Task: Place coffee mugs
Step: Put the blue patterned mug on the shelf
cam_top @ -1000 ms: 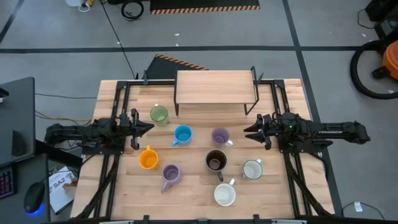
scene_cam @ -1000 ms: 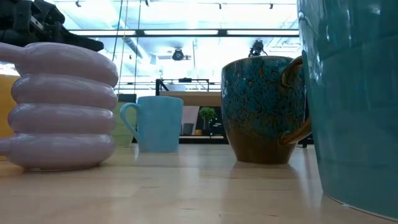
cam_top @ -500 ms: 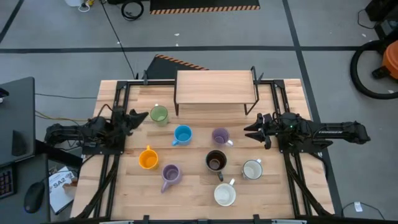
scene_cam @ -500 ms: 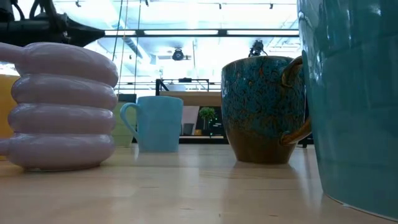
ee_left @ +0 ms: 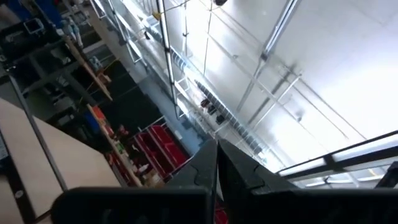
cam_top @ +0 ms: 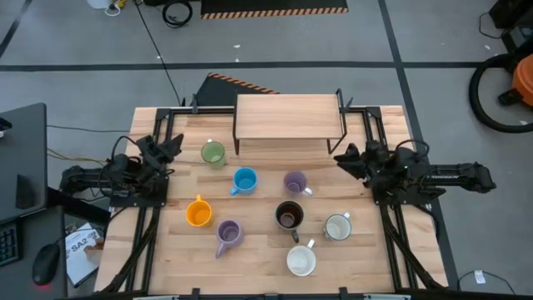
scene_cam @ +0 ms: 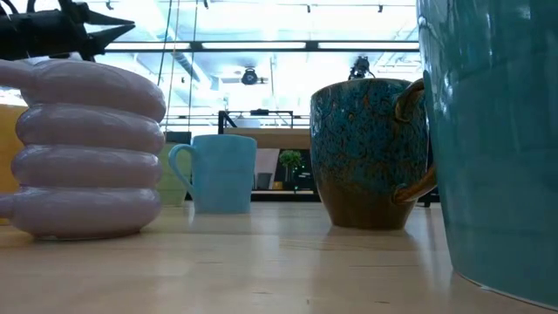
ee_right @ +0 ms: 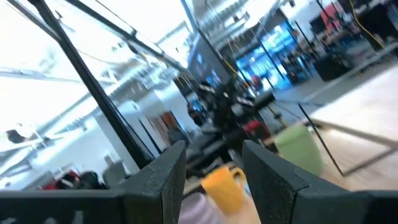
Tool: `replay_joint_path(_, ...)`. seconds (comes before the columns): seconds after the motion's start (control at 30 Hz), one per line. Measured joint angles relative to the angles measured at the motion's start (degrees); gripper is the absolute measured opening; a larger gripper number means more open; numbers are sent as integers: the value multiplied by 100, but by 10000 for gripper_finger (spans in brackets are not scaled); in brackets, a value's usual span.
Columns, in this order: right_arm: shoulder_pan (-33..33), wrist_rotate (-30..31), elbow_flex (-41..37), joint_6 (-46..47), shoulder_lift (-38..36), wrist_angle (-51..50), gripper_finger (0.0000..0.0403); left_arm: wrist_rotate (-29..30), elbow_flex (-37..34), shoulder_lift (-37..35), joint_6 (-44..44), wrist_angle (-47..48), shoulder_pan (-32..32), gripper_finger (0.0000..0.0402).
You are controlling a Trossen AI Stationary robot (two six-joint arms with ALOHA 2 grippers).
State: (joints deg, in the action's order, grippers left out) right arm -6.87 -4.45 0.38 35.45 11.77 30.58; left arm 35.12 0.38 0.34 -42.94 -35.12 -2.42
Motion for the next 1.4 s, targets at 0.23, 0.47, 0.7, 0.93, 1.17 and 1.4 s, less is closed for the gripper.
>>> replay_joint_path(0.23,-2,101,49,681,56,432,165,393,0,0,-58,12,0,18)
replay_joint_path(0.47,-2,488,742,660,757,293,165,694,225,6,-399,-25,-1,18)
replay_joint_path(0.7,-2,503,1762,185,1997,-368,165,649,747,4,127,135,-2,18)
replay_joint_path(0.93,-2,253,2908,-83,3352,-1112,165,550,1484,7,185,1779,-4,27)
replay_joint_path(1.17,6,21,4176,74,4405,-2765,160,185,2130,114,-179,3257,-4,98)
replay_joint_path(1.4,200,124,5573,143,5450,-4845,159,-390,2341,470,-704,3813,-4,138)
